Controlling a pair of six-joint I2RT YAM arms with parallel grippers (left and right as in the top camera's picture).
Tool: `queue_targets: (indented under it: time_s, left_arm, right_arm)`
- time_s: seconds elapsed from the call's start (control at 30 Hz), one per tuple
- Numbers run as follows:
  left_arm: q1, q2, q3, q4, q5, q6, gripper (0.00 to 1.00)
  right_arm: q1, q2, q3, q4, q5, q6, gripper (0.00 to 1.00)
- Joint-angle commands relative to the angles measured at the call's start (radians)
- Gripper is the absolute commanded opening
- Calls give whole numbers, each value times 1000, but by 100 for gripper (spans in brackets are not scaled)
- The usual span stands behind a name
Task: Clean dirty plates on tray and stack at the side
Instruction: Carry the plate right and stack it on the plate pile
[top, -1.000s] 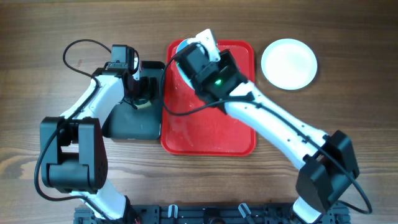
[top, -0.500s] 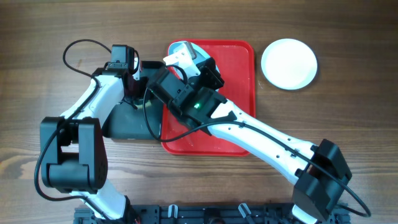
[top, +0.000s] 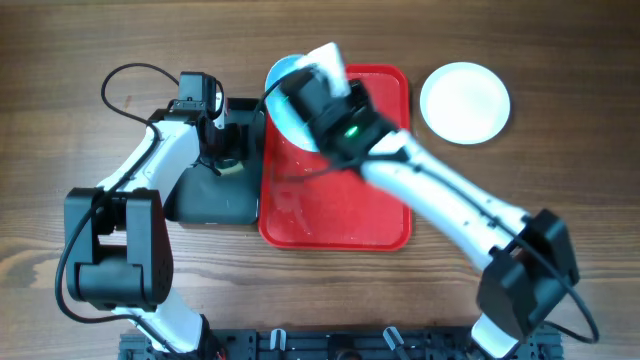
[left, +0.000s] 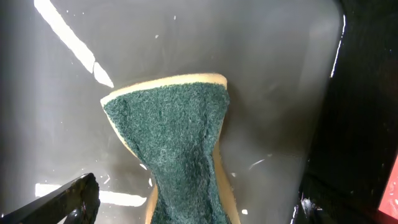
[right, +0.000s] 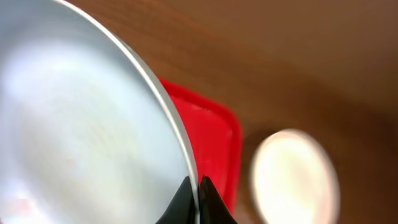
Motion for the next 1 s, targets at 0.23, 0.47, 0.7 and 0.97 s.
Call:
queue_targets:
  time_s: [0.23, 0.47, 0.7, 0.97]
  left_arm:
    - [5, 11, -3, 4, -10, 5, 100]
    - [5, 11, -3, 4, -10, 5, 100]
    - [5, 11, -3, 4, -10, 5, 100]
    - [5, 11, -3, 4, -10, 5, 100]
  right_arm:
    - [-506, -19, 10, -24, -644, 128, 4]
    - [-783, 0, 3, -16, -646, 147, 4]
    - [-963, 97, 0, -12, -646, 152, 4]
    - [-967, 233, 0, -17, -689, 141, 4]
